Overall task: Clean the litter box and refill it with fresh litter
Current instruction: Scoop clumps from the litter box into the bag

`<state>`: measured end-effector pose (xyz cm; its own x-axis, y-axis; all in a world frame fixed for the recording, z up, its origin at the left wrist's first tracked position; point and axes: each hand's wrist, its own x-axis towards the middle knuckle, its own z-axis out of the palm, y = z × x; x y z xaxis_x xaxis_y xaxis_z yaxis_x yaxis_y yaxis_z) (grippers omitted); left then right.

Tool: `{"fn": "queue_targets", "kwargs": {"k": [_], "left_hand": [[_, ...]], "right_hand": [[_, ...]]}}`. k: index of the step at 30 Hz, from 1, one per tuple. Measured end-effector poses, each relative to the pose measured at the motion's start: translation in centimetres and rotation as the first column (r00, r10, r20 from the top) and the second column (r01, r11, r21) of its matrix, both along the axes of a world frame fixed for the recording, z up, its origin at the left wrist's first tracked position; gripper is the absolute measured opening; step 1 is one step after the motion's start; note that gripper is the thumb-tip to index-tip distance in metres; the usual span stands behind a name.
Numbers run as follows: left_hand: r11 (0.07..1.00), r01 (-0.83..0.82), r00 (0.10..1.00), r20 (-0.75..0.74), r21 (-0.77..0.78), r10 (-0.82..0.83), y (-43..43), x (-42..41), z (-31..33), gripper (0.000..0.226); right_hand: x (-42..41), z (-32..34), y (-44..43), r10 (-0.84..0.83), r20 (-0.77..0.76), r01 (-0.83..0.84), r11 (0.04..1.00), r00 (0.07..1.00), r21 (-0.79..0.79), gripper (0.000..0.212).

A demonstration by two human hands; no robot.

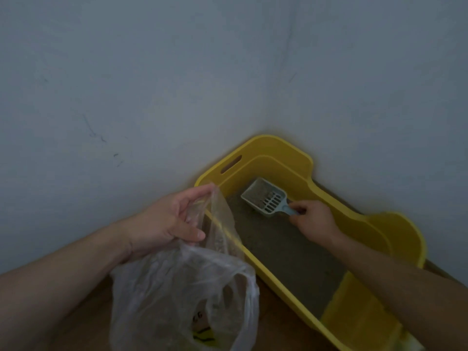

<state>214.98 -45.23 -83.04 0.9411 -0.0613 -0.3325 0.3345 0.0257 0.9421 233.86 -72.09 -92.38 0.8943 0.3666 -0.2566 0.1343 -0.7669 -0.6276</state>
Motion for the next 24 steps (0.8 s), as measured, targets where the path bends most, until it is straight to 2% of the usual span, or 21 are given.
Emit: {"fn": "queue_targets", "kwargs": {"k": [11, 17, 21, 24], "left_hand": [[0.996, 0.059, 0.998, -0.001, 0.069, -0.06, 0.1, -1.8, 1.9, 0.091], [0.998, 0.028, 1.0, 0.01, 0.061, -0.029, -0.3, -2.8, 2.1, 0.091], [0.991, 0.057, 0.998, -0.001, 0.123, -0.058, 0.7, -3.2, 2.3, 0.104], [0.983, 0.099, 0.995, -0.019, 0.157, -0.097, 1.4, -3.6, 2.8, 0.104]], "right_hand": [[-3.4, 4.6, -1.4, 0.025, 0.049, -0.026, 0.999, 0.998, 0.026, 0.031], [-4.5, 6.8, -2.1, 0.033, 0.078, -0.032, 0.999, 0.996, -0.004, 0.031], [-5.6, 9.6, -2.5, 0.058, 0.086, -0.055, 0.998, 0.995, -0.039, 0.027], [-7.0, 12.4, -2.7, 0.089, 0.068, -0.087, 0.995, 0.994, -0.04, 0.026]]}}
